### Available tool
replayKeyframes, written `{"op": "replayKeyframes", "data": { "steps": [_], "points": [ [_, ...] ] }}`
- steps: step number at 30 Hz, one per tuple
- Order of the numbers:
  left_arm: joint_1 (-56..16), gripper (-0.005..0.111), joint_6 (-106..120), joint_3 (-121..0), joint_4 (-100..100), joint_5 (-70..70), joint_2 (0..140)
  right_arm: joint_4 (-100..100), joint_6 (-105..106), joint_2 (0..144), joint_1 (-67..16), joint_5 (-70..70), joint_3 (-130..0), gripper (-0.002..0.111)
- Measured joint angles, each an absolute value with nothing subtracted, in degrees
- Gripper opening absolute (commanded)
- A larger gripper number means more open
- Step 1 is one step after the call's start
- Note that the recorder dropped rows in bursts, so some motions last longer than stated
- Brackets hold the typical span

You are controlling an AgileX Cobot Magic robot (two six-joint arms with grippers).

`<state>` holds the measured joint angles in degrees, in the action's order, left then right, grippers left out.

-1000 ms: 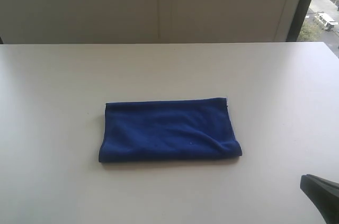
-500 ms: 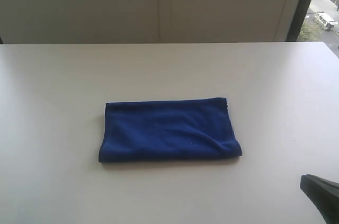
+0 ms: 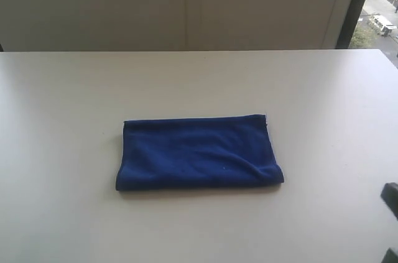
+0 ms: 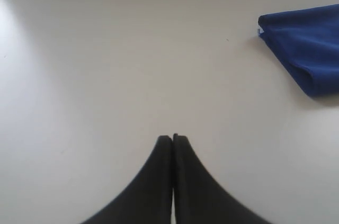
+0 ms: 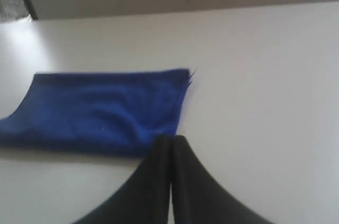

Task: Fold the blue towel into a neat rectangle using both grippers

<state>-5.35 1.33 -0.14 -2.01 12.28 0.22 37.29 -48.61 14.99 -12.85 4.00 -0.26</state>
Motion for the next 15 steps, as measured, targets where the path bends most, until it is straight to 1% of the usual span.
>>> {"op": "replayKeyframes", "data": {
  "steps": [6,7,10,12,14,15],
  "points": [
    [-5.3,0.0,1.3,-0.1,-2.0,12.3,0.2,37.3,-49.1,4.2,1.9,4.1,-0.3,0.0],
    [-5.3,0.0,1.3,-0.1,-2.0,12.3,0.2,37.1,-50.1,3.3,2.6,4.1,-0.3,0.0],
    [-5.3,0.0,1.3,-0.1,-2.0,12.3,0.2,34.5,-65.1,0.9,3.4,3.8,-0.3,0.0],
    [-5.3,0.0,1.3,-0.1,-2.0,12.3,0.2,32.4,-69.2,0.3,3.4,3.9,-0.3,0.0],
    [-5.3,0.0,1.3,-0.1,-2.0,12.3,0.2,23.5,-57.1,0.3,3.4,9.7,-0.3,0.0],
    [-5.3,0.0,1.3,-0.1,-2.0,12.3,0.2,14.9,-41.8,0.3,3.4,14.4,-0.3,0.0]
  ]
}}
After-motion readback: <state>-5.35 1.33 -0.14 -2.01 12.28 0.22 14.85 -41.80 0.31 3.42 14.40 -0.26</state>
